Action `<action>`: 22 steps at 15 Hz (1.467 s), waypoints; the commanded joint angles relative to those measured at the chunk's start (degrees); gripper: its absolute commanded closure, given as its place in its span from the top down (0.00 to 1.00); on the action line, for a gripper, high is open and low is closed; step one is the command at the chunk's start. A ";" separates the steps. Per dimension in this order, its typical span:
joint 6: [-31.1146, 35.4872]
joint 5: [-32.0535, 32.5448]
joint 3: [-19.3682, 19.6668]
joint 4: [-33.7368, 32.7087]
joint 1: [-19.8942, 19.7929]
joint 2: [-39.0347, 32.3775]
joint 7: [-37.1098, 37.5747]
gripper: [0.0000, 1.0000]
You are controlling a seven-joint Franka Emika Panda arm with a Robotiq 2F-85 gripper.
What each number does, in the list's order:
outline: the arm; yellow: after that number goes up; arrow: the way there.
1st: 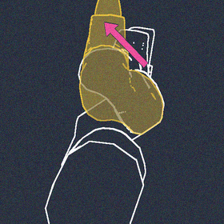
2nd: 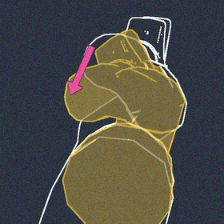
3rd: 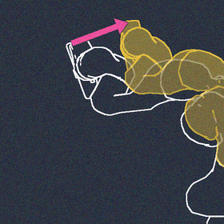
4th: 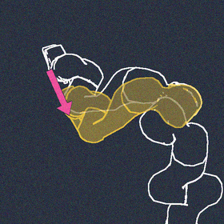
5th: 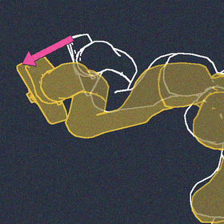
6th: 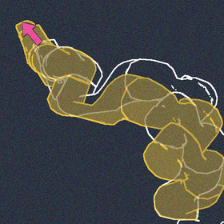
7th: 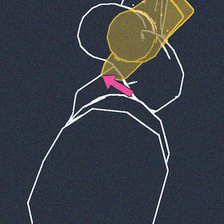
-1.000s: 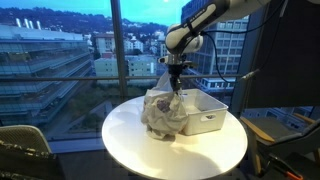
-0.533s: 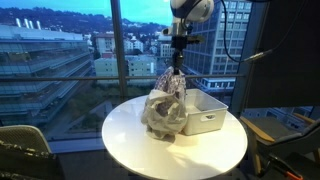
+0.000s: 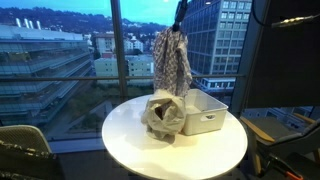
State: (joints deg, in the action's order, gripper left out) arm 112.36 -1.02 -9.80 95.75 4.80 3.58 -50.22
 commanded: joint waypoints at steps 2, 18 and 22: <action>1.22 1.20 1.25 -2.37 1.58 9.71 6.22 0.05; 54.26 38.61 11.43 18.49 -14.27 5.27 21.61 0.05; 58.39 46.09 12.12 22.85 -16.05 -3.81 32.21 0.05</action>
State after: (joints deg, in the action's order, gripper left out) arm 166.46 41.36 2.57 117.13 -10.23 4.89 -24.15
